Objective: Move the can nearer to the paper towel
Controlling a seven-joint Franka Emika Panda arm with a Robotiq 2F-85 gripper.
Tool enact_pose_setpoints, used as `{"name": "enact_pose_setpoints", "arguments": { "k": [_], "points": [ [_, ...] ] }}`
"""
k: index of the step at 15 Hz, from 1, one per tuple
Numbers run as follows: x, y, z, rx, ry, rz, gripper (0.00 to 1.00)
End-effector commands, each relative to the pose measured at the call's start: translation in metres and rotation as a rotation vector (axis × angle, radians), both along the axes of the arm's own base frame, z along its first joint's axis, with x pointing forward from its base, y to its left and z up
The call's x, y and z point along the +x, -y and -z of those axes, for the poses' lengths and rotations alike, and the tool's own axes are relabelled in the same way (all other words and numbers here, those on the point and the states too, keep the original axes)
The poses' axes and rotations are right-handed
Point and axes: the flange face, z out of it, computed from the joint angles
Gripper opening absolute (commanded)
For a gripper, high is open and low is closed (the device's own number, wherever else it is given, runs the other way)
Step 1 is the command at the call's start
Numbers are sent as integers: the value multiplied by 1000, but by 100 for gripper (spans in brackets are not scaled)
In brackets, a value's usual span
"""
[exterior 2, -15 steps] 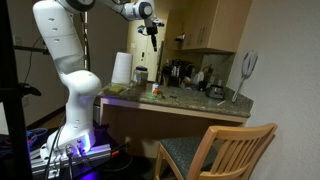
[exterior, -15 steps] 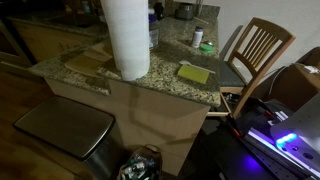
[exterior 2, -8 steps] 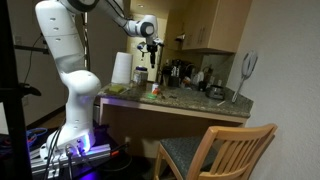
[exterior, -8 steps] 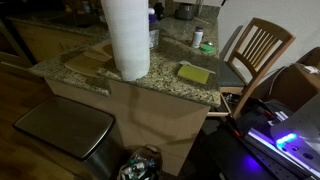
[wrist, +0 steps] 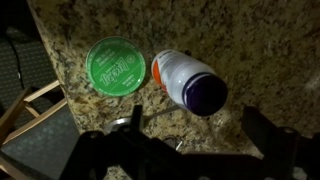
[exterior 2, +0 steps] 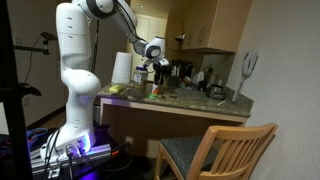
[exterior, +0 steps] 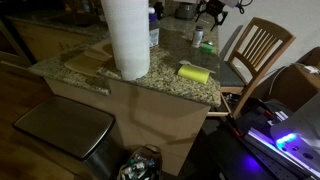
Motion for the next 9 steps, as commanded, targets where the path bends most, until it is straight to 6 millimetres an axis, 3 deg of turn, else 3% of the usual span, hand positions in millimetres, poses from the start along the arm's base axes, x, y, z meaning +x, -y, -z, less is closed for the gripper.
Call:
{"name": "enact_pose_setpoints", "arguments": {
  "k": [1,7,9],
  "points": [
    [0,-2,0,-1,-11,-4,100],
    [7,-10,47,21,-37,12,100],
    [12,-10,53,33,-6,21,100]
  ]
}}
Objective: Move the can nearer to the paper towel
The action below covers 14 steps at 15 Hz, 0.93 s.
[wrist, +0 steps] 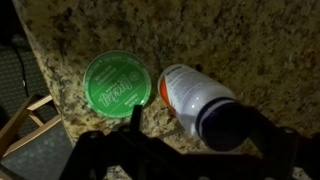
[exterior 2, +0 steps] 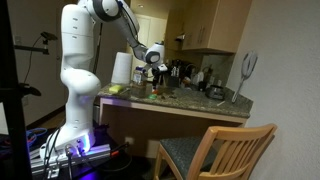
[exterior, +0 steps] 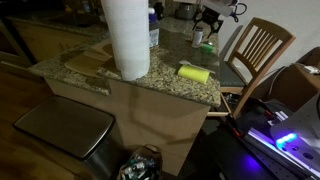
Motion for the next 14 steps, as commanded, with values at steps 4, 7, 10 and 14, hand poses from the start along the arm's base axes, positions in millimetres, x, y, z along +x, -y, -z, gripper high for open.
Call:
{"name": "enact_pose_setpoints", "arguments": {
  "k": [4,7,10,14],
  "points": [
    [13,-1,21,28,66,31,66],
    [19,-10,25,32,83,31,45],
    [21,-18,22,45,95,25,27],
    [22,-24,2,63,74,-23,27]
  ]
}}
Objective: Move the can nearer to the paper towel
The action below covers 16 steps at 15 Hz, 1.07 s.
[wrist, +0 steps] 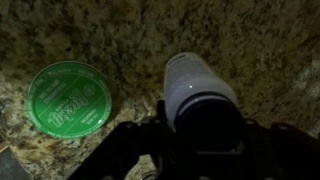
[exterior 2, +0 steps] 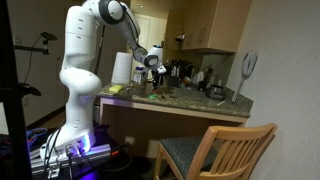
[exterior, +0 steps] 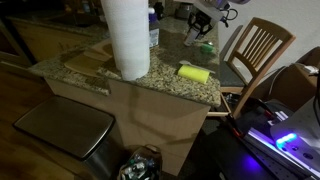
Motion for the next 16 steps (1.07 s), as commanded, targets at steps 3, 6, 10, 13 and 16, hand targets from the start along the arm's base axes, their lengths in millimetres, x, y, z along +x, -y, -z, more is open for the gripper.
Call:
{"name": "enact_pose_setpoints", "arguments": {
  "k": [3,6,10,13,16],
  "points": [
    [7,-20,-38,3,-57,-131,27],
    [2,-49,-68,-13,-136,-284,27],
    [-21,-94,-102,-36,-185,-501,27],
    [-36,-125,-100,-10,-209,-666,27],
    [-38,-130,-100,-19,-196,-660,52]
  ]
}}
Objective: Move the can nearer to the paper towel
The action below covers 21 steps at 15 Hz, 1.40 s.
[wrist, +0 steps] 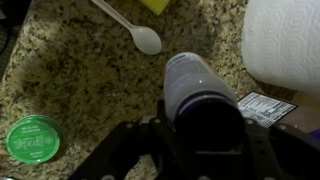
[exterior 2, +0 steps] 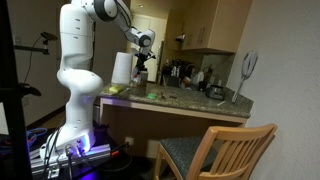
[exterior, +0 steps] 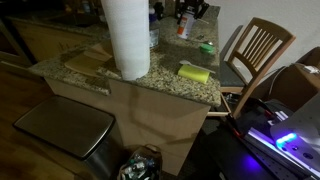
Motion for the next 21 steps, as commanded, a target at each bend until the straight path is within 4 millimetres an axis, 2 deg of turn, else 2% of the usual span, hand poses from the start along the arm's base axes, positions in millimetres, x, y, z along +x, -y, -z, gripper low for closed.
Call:
{"name": "enact_pose_setpoints", "arguments": {
  "k": [1,2,3,5,10,13,14,15,16,18,19,21],
  "points": [
    [0,-1,-1,4,2,-16,52],
    [1,0,-2,6,4,-24,52],
    [3,1,5,-21,1,-32,27],
    [2,-10,15,-83,21,-80,27],
    [3,-20,19,-192,94,-192,27],
    [1,-27,10,-128,122,-260,27],
    [9,-18,-1,-82,134,-253,27],
    [2,-27,12,-135,103,-227,27],
    [3,-27,9,-127,108,-230,52],
    [3,-27,10,-129,107,-228,52],
    [-1,-30,10,-116,77,-239,27],
    [-3,-30,11,-108,55,-327,27]
  ]
}}
